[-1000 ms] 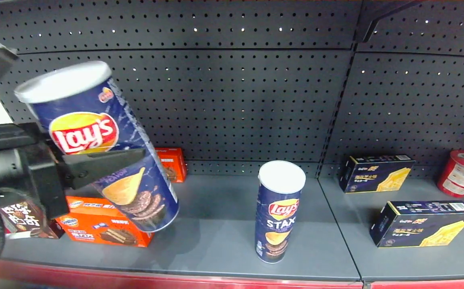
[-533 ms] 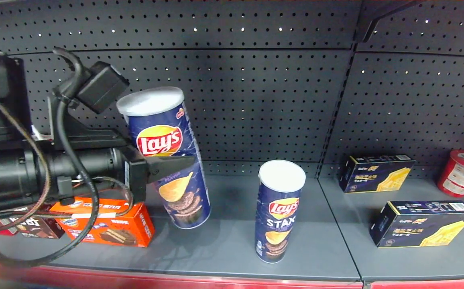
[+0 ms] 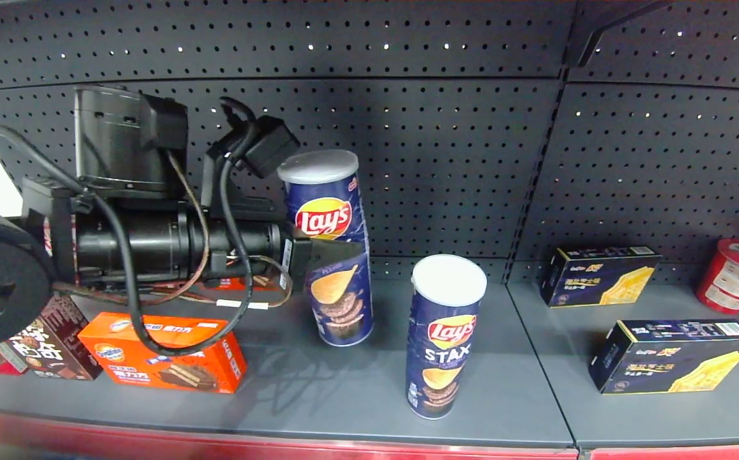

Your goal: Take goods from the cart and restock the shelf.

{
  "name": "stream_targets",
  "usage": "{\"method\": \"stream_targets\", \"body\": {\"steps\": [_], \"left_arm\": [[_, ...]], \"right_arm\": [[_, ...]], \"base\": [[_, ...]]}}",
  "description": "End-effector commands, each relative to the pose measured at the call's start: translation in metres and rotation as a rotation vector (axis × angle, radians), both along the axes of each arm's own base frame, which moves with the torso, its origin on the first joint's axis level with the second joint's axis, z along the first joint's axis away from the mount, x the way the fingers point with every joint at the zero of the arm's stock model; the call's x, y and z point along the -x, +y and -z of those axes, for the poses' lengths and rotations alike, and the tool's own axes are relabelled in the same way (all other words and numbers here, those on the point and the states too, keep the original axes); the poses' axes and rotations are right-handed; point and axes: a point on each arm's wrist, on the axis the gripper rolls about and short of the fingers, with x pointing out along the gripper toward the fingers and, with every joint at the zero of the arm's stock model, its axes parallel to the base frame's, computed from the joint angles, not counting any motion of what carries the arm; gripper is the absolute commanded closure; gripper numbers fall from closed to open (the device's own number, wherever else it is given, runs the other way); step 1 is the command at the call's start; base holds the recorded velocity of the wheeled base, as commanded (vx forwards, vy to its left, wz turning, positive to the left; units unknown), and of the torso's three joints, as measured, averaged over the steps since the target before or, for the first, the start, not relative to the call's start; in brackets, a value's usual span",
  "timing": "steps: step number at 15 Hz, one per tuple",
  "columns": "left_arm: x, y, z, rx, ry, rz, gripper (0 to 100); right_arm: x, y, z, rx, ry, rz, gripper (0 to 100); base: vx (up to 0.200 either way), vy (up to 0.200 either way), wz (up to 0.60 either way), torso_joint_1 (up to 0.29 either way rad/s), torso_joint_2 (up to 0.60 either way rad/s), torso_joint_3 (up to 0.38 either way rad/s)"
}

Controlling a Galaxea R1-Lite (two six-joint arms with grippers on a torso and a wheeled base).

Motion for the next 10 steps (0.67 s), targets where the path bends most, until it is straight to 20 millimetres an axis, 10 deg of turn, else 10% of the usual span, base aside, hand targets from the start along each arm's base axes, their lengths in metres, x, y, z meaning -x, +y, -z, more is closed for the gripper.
{"method": "stream_targets", "body": {"steps": [1,10], "left_arm": [[-0.026,-0.012,0.017,-0.041,0.019,0.01,100],[-0.094,-0.052,0.047,-0.061,-0.024,0.058,100]], "right_arm": [[-0.001,0.0,0.0,0.003,0.006,-0.002,0],[-0.002,0.001,0.002,0.004,0.012,0.001,0]], "base": [[0.0,0.0,0.0,0.0,0.0,0.0],[0.0,0.0,0.0,0.0,0.0,0.0]]}}
